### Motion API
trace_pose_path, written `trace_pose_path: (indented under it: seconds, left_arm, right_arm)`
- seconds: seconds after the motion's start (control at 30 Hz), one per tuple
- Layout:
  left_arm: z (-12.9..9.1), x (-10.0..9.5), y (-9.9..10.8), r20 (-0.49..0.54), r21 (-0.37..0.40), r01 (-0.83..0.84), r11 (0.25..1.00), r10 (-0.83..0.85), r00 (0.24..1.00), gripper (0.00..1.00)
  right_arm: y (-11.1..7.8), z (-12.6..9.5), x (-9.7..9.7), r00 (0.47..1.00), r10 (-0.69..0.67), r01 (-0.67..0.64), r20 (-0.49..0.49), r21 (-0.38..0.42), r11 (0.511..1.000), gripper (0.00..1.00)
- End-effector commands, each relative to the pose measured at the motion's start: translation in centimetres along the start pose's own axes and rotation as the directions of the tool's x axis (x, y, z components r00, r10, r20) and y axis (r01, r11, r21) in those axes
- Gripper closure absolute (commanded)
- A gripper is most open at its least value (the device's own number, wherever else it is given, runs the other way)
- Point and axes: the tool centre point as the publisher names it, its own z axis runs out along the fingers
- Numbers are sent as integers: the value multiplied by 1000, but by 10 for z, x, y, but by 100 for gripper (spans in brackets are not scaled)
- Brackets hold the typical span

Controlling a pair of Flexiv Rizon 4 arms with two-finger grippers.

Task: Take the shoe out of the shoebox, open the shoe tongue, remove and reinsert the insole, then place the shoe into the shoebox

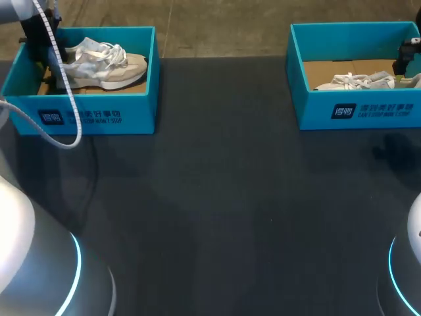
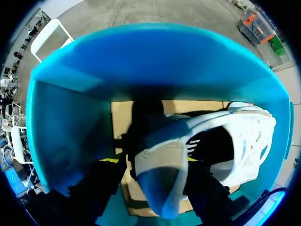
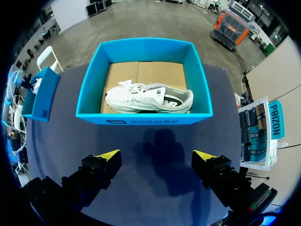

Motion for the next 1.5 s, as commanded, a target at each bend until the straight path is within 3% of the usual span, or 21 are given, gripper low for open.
trace_pose_path:
  seconds: [0.03,0.07,0.2,0.37,0.67,0.9,1.17,1.5]
  left_arm:
    - [2,-3,-6,0,-14,-1,1000,1,1000,53]
    - [2,-3,-6,2,-15,-3,1000,3,1000,55]
    - [3,-4,-4,15,-15,-11,1000,11,1000,82]
    - [3,-6,-1,24,-23,-24,999,25,999,100]
    - [-24,-9,8,58,24,-57,998,56,997,100]
    - [-63,-12,10,47,1,-5,1000,5,999,100]
    - [-115,-10,18,11,55,-7,998,6,1000,100]
    - [-160,-12,29,0,130,-32,991,32,999,100]
  right_arm:
    - [-1,0,0,1000,0,0,0,-2,1000,0]
    - [-1,0,0,1000,0,0,0,-2,1000,0]
    - [-1,0,0,1000,0,0,0,-2,1000,0]
    - [-1,0,0,1000,0,0,0,-2,1000,0]
    - [-1,0,0,1000,0,0,0,-2,1000,0]
    - [-1,0,0,1000,0,0,0,-2,1000,0]
    - [-1,0,0,1000,0,0,0,-2,1000,0]
    - [-1,0,0,1000,0,0,0,-2,1000,0]
